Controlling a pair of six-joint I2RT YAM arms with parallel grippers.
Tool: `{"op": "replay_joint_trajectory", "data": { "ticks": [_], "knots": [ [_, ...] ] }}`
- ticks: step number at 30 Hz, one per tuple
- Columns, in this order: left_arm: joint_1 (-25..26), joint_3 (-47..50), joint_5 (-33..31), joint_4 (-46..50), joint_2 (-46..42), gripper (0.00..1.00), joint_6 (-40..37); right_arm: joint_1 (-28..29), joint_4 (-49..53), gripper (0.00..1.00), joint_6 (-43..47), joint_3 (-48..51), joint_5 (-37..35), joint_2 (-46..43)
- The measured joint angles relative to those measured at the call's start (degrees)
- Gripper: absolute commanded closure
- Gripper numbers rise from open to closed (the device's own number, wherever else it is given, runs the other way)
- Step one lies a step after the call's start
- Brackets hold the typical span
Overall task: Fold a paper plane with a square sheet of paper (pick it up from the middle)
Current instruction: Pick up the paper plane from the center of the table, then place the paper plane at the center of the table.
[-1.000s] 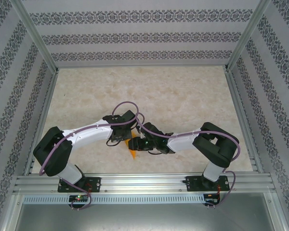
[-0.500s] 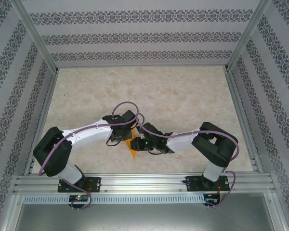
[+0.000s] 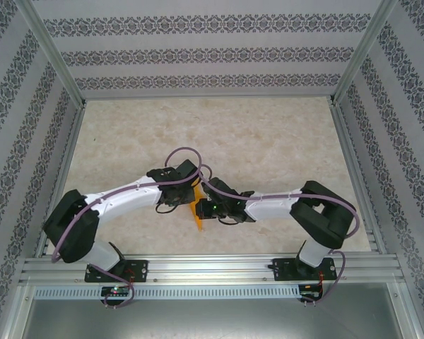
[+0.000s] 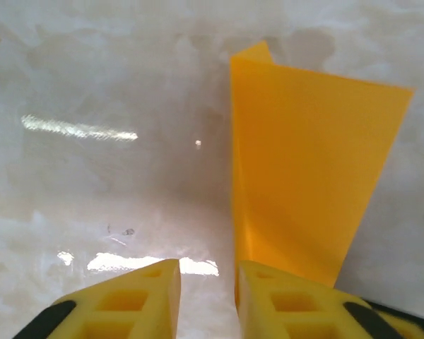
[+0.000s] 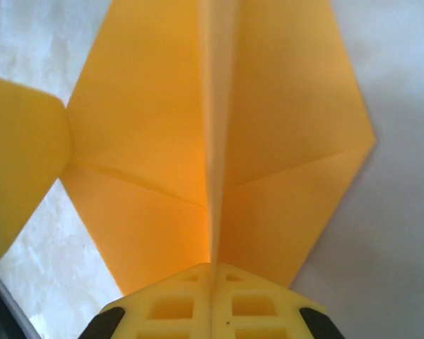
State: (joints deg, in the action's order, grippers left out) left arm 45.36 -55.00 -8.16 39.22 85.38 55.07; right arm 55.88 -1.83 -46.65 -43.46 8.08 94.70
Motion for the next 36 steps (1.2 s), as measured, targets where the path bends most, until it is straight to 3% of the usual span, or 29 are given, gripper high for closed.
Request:
{"op": "replay_joint_trajectory", "data": {
  "ticks": [3, 9, 15, 24, 36],
  "knots": [
    [0.0, 0.0, 0.1, -0.8, -4.7, 0.46, -0.4, -0.2, 11.3, 0.95, 1.0, -4.9, -6.5, -3.6],
    [-2.2, 0.9, -2.0, -1.2, -13.0, 0.43, -0.5, -4.4, 30.1, 0.93, 2.5, -16.3, -15.3, -3.7],
    [-7.1, 7.2, -2.6, -1.3, -16.3, 0.42, 0.2, -6.2, 41.5, 0.91, 3.7, -24.5, -19.0, 3.9],
    [-11.0, 11.2, 0.1, -1.5, -18.2, 0.42, 0.7, -6.8, 45.5, 0.82, 4.9, -30.3, -18.9, 14.0],
    [-11.9, 11.3, 1.9, -2.4, -17.8, 0.42, 0.7, -6.9, 45.3, 0.67, 4.9, -30.4, -18.2, 17.6]
  ]
}}
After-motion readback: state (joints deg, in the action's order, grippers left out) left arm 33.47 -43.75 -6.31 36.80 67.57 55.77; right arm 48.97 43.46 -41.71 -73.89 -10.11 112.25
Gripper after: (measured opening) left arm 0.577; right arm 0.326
